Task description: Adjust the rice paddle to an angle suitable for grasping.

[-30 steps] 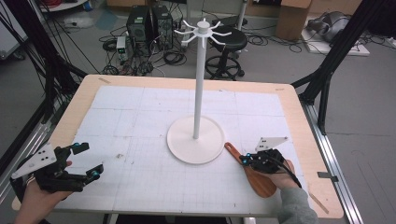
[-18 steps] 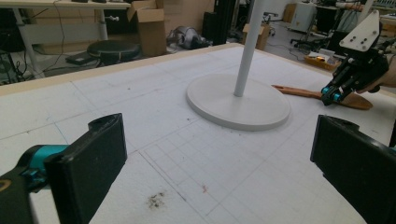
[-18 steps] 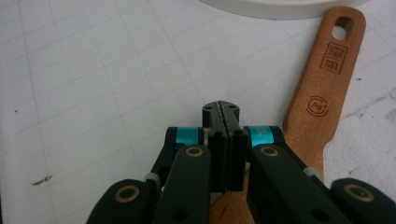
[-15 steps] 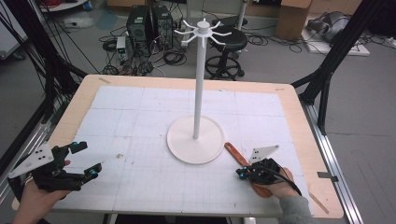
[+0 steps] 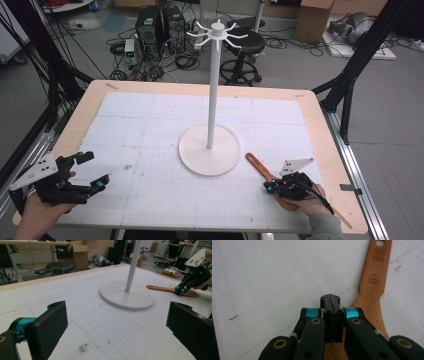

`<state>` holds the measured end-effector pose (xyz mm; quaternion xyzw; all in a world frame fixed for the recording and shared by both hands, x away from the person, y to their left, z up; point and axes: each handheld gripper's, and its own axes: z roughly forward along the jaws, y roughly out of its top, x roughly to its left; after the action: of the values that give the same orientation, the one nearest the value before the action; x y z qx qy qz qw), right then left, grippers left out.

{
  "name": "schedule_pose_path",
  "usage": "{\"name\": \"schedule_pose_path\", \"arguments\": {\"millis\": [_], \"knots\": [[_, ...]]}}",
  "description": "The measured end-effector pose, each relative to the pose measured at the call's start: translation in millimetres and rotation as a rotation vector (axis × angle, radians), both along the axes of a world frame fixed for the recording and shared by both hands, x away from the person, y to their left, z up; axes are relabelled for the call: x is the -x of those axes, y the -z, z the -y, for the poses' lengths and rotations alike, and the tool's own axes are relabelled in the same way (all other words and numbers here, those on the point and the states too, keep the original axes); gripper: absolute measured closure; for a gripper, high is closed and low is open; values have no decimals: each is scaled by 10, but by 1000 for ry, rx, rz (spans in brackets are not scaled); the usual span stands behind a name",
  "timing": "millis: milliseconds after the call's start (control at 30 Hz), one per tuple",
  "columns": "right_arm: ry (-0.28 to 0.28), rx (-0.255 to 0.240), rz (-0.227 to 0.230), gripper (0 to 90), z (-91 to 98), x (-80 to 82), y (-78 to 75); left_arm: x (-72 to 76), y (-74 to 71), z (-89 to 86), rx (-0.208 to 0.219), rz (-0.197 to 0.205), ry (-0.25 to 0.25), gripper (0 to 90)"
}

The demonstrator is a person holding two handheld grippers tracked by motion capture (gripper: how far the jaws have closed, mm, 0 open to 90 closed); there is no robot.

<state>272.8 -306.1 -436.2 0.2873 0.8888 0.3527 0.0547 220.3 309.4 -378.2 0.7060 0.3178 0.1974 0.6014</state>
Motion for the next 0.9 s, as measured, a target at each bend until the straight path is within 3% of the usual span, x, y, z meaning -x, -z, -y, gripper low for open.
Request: {"name": "schedule_pose_path", "arguments": {"millis": [167, 267, 400, 533, 667, 900], "knots": [[21, -13, 20, 900, 44, -15, -40, -3, -3, -1, 5, 3, 0, 40], [43, -48, 86, 900, 14, -91, -128, -4, 7, 5, 1, 0, 0, 40], [105, -23, 148, 900, 0, -242, -155, 12, 5, 16, -1, 0, 2, 41], [155, -23, 149, 900, 63, -354, -110, 34, 10, 26, -12, -5, 7, 41], [163, -26, 150, 900, 62, -430, -75, 62, 14, 31, -13, -5, 5, 41], [159, 35, 153, 900, -17, -512, 24, 82, 30, 5, -16, -9, -4, 41]]}}
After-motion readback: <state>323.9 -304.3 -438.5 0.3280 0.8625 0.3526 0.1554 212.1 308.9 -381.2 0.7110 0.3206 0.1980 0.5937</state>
